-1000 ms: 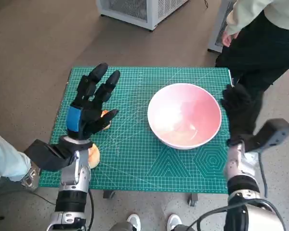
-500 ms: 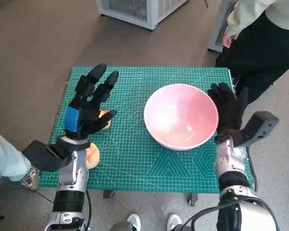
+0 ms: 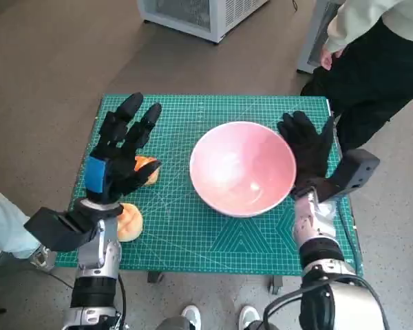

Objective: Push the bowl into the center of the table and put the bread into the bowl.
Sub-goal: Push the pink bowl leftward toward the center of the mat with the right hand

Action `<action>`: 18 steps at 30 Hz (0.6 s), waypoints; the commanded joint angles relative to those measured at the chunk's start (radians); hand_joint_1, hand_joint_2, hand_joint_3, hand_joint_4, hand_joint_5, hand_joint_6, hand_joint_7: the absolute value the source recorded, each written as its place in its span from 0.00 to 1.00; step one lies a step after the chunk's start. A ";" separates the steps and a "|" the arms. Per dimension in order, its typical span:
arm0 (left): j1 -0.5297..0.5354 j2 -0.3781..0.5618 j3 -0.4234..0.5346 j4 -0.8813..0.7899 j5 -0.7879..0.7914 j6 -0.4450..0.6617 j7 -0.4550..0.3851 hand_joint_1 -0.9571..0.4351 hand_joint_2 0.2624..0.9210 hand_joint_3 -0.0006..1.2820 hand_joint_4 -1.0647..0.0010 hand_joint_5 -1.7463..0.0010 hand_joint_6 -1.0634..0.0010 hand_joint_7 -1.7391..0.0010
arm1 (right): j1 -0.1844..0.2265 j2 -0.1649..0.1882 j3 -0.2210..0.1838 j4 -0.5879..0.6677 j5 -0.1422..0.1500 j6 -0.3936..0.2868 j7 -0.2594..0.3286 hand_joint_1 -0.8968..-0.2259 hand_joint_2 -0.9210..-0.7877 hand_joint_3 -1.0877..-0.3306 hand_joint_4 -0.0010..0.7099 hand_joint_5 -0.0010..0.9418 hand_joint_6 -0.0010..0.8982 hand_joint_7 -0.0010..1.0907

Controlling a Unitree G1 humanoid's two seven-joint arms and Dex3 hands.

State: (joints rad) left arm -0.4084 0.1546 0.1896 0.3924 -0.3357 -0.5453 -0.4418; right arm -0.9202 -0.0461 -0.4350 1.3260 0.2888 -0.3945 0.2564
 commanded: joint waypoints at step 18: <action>0.041 0.004 0.006 -0.052 0.020 -0.009 0.023 0.32 1.00 0.07 0.65 1.00 0.80 0.80 | -0.041 0.061 -0.028 0.020 -0.009 0.076 -0.026 0.44 0.00 0.31 0.28 0.00 0.31 0.18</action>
State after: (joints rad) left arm -0.3765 0.1560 0.1928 0.3578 -0.3204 -0.5453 -0.4226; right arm -0.9593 0.0076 -0.4559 1.3324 0.2881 -0.3406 0.2439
